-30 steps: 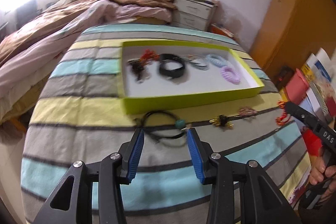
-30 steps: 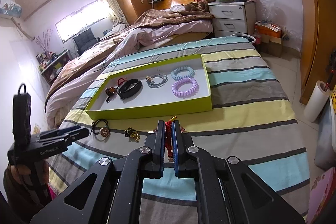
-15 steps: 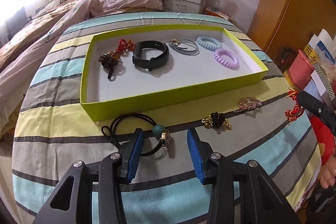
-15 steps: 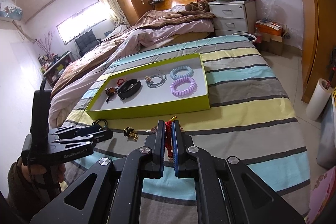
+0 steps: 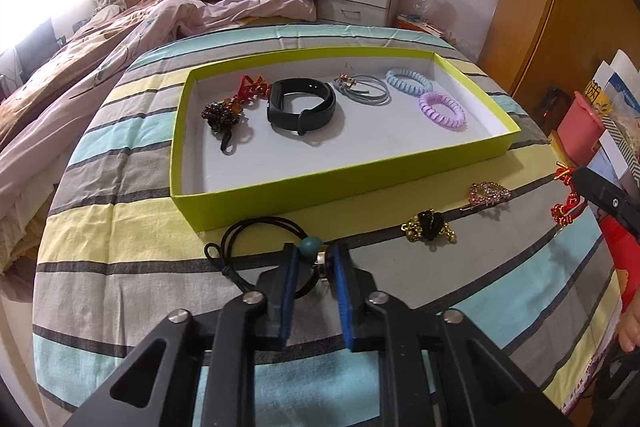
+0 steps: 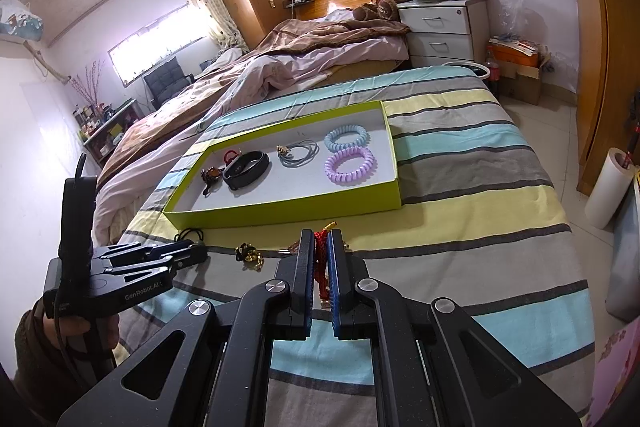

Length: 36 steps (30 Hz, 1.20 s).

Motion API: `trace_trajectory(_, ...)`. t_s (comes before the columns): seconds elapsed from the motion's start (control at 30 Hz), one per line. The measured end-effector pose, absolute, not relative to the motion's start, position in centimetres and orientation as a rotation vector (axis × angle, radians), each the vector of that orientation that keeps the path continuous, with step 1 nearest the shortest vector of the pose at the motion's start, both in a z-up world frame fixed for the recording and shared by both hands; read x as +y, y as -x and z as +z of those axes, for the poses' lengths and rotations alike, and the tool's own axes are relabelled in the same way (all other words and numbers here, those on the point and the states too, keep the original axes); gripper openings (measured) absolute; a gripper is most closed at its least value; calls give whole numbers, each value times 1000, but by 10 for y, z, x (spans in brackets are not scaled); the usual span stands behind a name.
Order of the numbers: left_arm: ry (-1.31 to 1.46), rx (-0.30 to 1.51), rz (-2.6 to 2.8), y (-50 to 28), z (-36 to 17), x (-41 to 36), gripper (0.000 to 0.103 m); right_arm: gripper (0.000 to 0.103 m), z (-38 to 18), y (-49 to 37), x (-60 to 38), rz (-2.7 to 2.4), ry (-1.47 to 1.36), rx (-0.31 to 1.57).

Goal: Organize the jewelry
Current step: 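Grasp the black hair tie with green bead with the left tool while the right tool holds the red ornament, then carry both items into the box and open the left tool to release the hair tie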

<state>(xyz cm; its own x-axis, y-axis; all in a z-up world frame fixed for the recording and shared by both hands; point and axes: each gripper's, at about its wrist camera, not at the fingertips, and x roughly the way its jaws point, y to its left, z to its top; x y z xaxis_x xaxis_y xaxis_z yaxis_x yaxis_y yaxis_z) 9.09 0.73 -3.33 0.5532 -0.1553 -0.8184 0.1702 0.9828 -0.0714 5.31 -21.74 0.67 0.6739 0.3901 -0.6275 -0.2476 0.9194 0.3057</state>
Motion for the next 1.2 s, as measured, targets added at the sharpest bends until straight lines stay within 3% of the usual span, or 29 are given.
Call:
trace_trajectory(0.7, 7, 861, -188, -75, 7, 24, 16, 6, 20, -62, -212, 371, -198, 726)
trace_trajectory(1.2, -17, 808, -192, -111, 35, 24, 16, 6, 46, -111, -199, 430, -200, 692)
